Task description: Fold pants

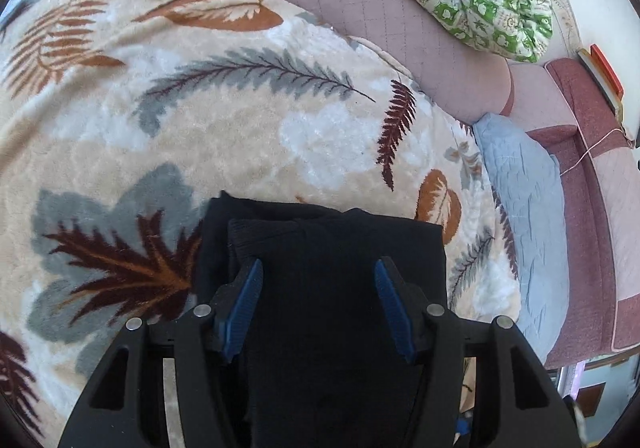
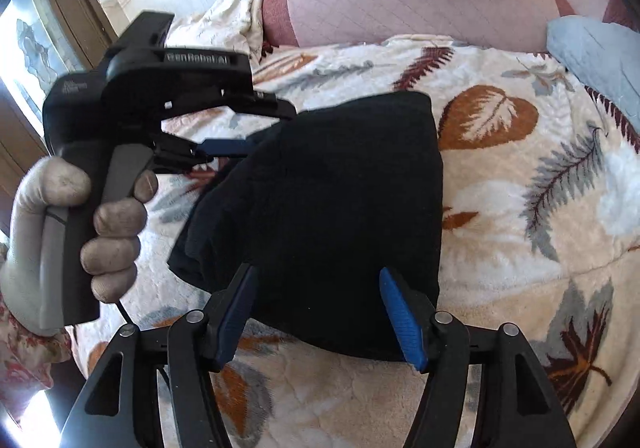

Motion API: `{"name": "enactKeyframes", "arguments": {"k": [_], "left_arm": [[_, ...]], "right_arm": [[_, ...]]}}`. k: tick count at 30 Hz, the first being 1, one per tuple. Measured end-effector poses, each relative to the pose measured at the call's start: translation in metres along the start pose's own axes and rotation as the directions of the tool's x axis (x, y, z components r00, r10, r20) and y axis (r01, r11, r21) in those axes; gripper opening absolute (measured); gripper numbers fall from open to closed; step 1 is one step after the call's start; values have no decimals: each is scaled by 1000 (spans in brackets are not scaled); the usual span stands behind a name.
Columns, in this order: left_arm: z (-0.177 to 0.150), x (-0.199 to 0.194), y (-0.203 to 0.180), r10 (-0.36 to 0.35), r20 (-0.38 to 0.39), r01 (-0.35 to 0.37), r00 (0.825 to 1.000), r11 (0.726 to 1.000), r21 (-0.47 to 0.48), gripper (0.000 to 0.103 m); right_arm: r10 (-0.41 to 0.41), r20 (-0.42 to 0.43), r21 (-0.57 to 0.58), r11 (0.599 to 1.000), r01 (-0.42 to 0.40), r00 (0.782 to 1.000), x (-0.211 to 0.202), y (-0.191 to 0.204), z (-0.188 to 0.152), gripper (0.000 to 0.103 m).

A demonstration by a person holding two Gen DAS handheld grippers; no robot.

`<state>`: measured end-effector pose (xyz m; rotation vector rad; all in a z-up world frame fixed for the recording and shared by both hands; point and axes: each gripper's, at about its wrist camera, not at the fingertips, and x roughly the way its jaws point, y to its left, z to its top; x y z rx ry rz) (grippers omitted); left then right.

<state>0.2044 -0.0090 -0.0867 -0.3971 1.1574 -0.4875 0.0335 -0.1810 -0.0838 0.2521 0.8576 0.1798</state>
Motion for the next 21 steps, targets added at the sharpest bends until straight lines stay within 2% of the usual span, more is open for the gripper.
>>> {"name": "enactKeyframes", "arguments": {"k": [3, 6, 8, 9, 11, 13, 14, 15, 18, 21], "left_arm": [[-13, -32, -1, 17, 52, -19, 999, 999, 44, 58], [-42, -70, 2, 66, 137, -79, 988, 992, 94, 58], [-67, -97, 3, 121, 224, -151, 967, 982, 118, 59], [-82, -110, 3, 161, 280, -203, 946, 970, 131, 59], [-110, -133, 3, 234, 388, -304, 892, 944, 130, 61], [-134, -156, 1, 281, 486, -378, 827, 919, 111, 71], [-148, -169, -2, 301, 542, -411, 785, 907, 92, 79], [-157, -179, -6, 311, 583, -433, 750, 898, 79, 88], [-184, -211, -18, 311, 693, -474, 651, 879, 49, 101], [-208, -231, -30, 313, 766, -508, 562, 861, 20, 103]], "right_arm": [[-4, 62, 58, 998, 0, 998, -28, -8, 1, 70], [-62, 105, 81, 995, 54, 993, -53, -13, -8, 72], [-98, 115, 91, 992, 88, 988, -64, -13, -18, 74], [-122, 117, 99, 989, 111, 986, -69, -13, -27, 75], [-161, 120, 111, 983, 147, 980, -74, -11, -40, 76], [-196, 116, 126, 975, 182, 974, -74, -9, -54, 76], [-203, 108, 126, 974, 189, 973, -73, -7, -59, 76], [-212, 93, 123, 972, 200, 973, -71, -4, -64, 76], [-227, 106, 116, 970, 215, 968, -79, 2, -69, 76], [-260, 159, 83, 965, 250, 952, -93, 17, -68, 78]]}}
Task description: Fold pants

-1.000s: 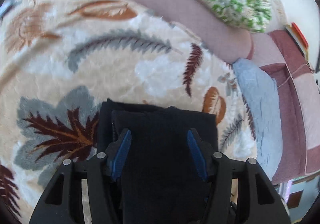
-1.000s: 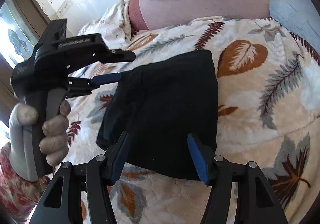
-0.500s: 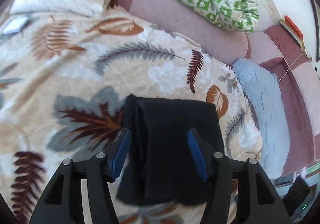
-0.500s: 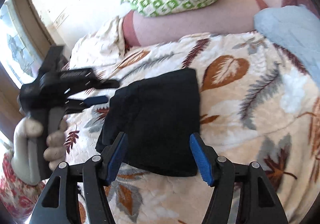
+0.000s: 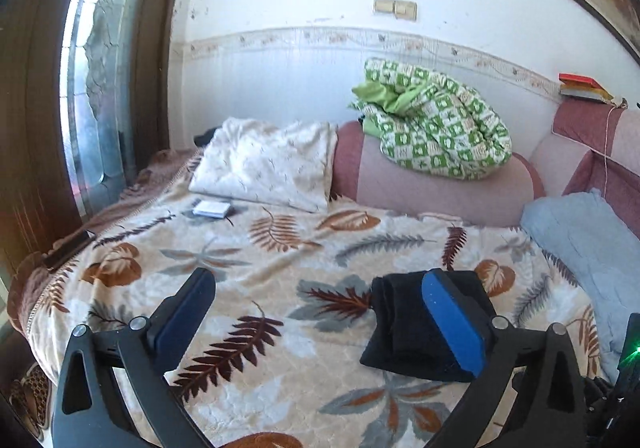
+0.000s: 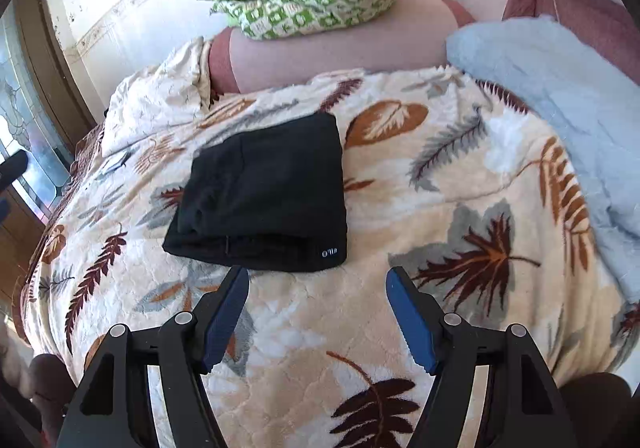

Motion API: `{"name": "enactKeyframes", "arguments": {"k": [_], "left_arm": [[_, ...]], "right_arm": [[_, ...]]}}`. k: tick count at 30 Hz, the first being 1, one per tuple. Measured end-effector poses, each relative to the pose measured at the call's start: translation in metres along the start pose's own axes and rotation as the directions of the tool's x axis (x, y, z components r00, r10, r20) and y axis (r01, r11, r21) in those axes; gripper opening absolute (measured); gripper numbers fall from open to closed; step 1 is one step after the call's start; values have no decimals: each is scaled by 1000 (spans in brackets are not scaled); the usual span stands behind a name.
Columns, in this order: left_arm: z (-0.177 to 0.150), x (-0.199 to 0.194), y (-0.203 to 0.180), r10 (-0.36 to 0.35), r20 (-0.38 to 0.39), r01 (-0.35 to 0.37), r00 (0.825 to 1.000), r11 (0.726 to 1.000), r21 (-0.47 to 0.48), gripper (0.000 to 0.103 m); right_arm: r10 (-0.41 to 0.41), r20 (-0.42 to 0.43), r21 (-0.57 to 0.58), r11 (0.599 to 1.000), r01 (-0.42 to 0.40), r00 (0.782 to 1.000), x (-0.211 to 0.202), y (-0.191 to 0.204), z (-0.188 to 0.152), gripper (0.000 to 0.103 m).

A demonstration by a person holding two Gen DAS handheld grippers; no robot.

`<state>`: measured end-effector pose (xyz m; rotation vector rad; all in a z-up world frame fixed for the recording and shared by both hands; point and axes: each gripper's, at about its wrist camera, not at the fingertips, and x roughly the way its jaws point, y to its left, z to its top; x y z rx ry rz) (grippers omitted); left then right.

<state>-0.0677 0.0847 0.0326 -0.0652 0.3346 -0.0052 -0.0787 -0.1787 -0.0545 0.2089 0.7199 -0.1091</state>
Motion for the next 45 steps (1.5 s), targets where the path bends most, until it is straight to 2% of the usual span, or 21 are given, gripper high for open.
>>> {"name": "enactKeyframes", "arguments": {"k": [2, 3, 5, 8, 12, 15, 21, 28, 36, 45], "left_arm": [[-2, -9, -6, 13, 27, -14, 1000, 1000, 28, 103], [-4, -9, -10, 6, 14, -6, 1000, 999, 53, 103], [-10, 0, -17, -25, -54, 29, 998, 995, 90, 103], [-25, 17, -23, -22, -164, 40, 986, 994, 102, 103], [-43, 29, -29, -21, -255, 49, 967, 993, 103, 103], [-51, 35, -34, -3, -292, 42, 956, 991, 129, 103], [-59, 44, -40, -15, -347, 70, 938, 987, 148, 103], [-65, 48, -44, -16, -376, 82, 926, 984, 160, 103], [-72, 55, -41, -24, -433, 93, 901, 986, 139, 103], [-78, 61, -43, -29, -471, 107, 882, 984, 140, 103]], "right_arm": [[-7, 20, -22, 1000, 8, 1000, -7, 7, 2, 82], [-7, 20, -33, 999, 7, 1000, -9, 11, 2, 83], [-5, 7, -43, 999, 5, 1000, -9, 15, 1, 84], [-21, -20, -39, 999, 20, 1000, -3, 17, -1, 84], [-44, -49, -9, 999, 43, 998, 4, 9, -4, 84], [-49, -72, 0, 999, 49, 996, 10, 8, -5, 84], [-59, -91, -32, 998, 56, 994, 17, 14, -8, 85], [-60, -118, -46, 997, 55, 991, 25, 17, -11, 85], [-61, -130, -50, 997, 55, 990, 26, 18, -12, 86], [-64, -151, -57, 997, 56, 986, 31, 20, -14, 87]]}}
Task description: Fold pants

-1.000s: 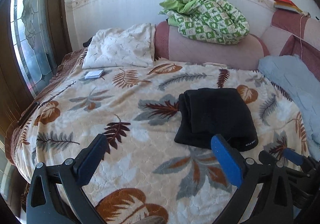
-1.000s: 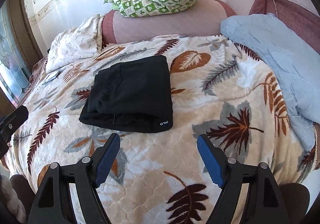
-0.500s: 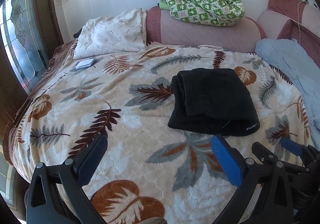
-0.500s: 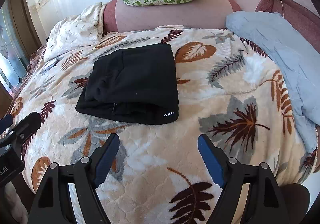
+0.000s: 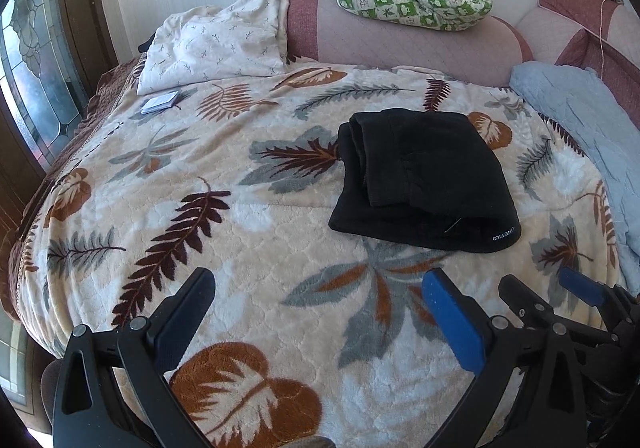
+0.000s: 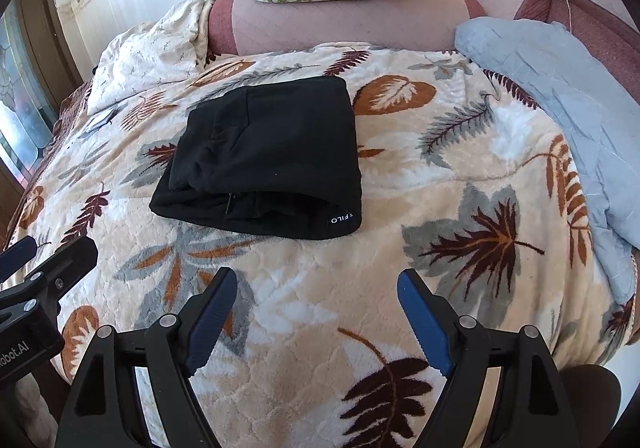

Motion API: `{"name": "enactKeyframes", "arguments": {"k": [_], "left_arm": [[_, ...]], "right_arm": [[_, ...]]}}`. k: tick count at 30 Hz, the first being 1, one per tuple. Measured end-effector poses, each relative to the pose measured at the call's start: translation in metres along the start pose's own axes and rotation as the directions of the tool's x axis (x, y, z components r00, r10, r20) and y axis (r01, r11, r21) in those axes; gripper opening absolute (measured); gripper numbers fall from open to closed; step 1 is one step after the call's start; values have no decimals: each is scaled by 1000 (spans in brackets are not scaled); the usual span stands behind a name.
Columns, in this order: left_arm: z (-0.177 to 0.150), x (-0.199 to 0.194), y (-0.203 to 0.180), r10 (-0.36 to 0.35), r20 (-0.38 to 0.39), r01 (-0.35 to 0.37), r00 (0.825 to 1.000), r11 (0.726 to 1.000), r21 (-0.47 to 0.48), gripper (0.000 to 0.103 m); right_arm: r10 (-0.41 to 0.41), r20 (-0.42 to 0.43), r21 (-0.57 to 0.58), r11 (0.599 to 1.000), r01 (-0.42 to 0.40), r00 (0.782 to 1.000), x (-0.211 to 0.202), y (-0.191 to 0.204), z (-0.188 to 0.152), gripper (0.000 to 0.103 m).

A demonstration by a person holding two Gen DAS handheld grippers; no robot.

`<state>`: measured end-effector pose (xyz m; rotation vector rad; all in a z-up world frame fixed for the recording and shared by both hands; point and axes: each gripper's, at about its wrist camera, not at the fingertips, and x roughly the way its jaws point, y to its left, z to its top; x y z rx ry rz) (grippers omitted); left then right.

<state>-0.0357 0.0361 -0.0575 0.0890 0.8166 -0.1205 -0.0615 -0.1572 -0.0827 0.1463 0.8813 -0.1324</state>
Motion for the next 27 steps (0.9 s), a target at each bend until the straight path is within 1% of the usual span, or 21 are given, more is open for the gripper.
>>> {"name": "enactKeyframes", "arguments": {"k": [14, 27], "left_arm": [[-4, 14, -2, -10, -57, 11, 998, 1000, 7, 103], [-7, 19, -3, -21, -80, 22, 997, 1000, 6, 103]], "right_arm": [[-7, -31, 2, 1000, 8, 999, 11, -1, -2, 87], [-3, -52, -2, 1000, 3, 999, 17, -1, -5, 88]]}}
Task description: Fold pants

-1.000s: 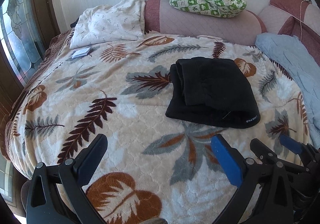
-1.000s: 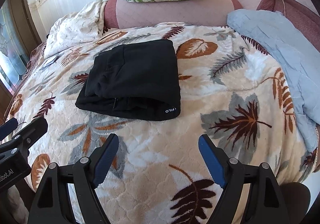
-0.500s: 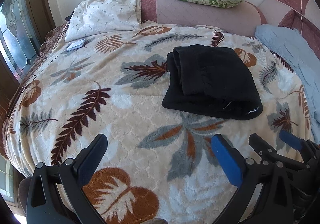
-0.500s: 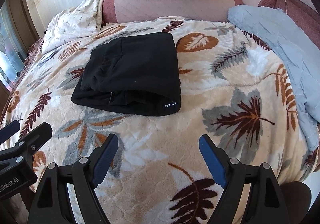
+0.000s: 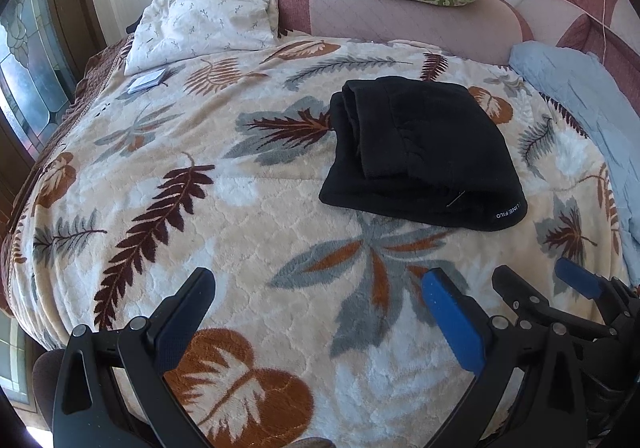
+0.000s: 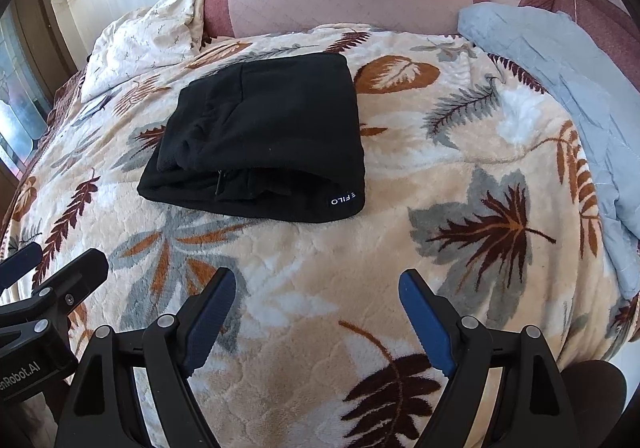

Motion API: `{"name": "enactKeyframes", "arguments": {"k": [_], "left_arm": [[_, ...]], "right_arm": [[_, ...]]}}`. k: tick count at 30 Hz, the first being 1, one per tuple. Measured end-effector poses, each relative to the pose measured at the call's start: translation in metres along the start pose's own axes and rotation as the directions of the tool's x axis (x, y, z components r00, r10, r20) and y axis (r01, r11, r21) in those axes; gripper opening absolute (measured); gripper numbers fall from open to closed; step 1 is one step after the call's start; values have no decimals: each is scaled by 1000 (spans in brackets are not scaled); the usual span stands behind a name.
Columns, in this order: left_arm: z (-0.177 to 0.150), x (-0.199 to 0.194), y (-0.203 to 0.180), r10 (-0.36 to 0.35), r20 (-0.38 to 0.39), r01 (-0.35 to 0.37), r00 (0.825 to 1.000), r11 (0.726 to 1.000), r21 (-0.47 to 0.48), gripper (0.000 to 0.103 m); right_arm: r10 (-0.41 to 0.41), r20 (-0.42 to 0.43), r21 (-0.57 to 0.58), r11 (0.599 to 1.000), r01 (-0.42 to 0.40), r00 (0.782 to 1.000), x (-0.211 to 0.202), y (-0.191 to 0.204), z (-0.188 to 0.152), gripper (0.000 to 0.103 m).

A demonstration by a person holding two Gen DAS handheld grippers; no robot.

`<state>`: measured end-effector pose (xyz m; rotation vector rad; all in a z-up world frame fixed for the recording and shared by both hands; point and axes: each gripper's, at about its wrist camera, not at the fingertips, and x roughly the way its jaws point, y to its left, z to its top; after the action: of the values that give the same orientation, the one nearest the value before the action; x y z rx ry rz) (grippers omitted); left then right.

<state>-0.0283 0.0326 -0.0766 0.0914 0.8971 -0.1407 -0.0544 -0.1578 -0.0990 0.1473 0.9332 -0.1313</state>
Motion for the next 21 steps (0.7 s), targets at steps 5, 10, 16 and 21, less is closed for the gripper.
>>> {"name": "enactKeyframes", "arguments": {"k": [5, 10, 16, 21], "left_arm": [[-1, 3, 1, -5, -10, 5, 1000, 1000, -2, 103], [-2, 4, 1, -10, -18, 10, 1000, 1000, 4, 103], [-2, 6, 1, -12, -32, 12, 999, 1000, 2, 103], [-3, 8, 2, -15, -43, 15, 999, 1000, -2, 103]], "right_arm": [[1, -6, 4, 1000, -1, 1000, 2, 0, -1, 88], [5, -12, 6, 1000, -5, 1000, 3, 0, -2, 88], [5, -17, 5, 1000, -5, 1000, 4, 0, -2, 89], [5, -20, 5, 1000, -5, 1000, 5, 0, -2, 89]]}}
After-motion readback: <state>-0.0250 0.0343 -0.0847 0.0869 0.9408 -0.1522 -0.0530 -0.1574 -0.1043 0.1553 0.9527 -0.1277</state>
